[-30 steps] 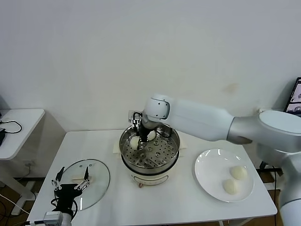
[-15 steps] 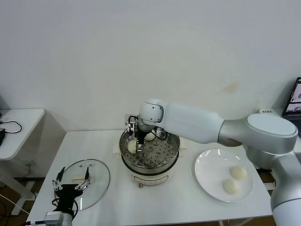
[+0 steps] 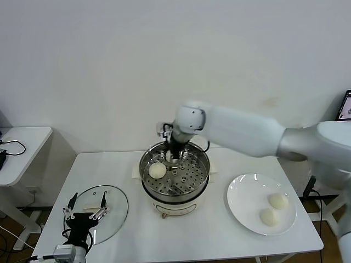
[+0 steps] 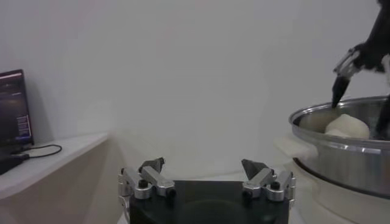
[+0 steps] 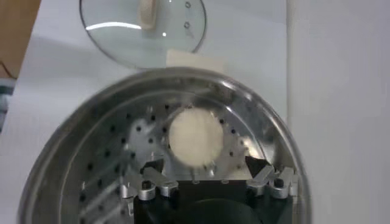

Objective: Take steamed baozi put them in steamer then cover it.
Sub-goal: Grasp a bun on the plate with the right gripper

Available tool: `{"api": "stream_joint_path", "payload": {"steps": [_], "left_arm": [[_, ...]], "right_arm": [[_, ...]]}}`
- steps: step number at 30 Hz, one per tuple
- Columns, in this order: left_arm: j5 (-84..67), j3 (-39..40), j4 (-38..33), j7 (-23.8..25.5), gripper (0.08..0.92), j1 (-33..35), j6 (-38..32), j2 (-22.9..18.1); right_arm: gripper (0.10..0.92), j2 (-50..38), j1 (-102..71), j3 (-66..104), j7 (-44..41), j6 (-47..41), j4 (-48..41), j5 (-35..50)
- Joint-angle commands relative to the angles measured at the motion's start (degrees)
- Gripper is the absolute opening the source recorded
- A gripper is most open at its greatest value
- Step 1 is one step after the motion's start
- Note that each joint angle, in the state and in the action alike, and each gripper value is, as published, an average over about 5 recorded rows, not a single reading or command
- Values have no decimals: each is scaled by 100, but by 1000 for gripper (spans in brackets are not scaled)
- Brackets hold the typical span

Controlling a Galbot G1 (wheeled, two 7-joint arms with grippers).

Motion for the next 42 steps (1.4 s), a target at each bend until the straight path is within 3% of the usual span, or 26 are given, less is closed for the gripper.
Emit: {"api": "stream_joint_path", "payload": {"steps": [1, 11, 23, 32, 42], "left_arm": [[34, 72, 19, 4, 823, -21, 26, 10], [51, 87, 6, 5, 823, 34, 22, 88], [162, 136, 123, 2, 823, 68, 10, 40], [249, 142, 147, -1, 823, 138, 9, 8], [329, 153, 189, -6, 823, 201, -6, -60]], "right_arm": [[823, -1877, 745, -95, -864, 623, 1291, -385], [823, -3884, 340, 43, -1229, 1337, 2185, -1202], [823, -5080, -1836, 1232, -1356, 1865, 2445, -2358], [823, -5369, -4450, 3340, -1181, 2061, 2267, -3011], [823, -4975, -5473, 4110, -903, 2032, 1987, -3307]]}}
